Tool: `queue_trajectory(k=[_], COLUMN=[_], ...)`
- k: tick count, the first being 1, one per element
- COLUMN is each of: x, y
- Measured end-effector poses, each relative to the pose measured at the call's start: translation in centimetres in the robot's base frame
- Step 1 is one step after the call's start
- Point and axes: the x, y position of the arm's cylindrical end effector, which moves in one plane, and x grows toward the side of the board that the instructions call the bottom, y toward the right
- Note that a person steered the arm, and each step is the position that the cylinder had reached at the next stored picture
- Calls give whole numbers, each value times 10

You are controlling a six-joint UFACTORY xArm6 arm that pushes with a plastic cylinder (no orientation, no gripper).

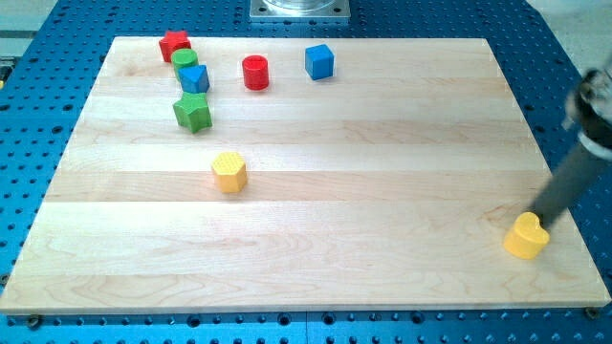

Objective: Put the yellow hexagon above the yellow heart

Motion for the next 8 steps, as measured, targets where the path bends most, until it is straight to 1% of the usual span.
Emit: queue_trajectory(k=[1,2,3,4,5,6,7,8], x=[-40,-41,-36,-34,-36,-31,-12,-7], y=[-54,-142,-196,-196,-217,-281,-330,-352])
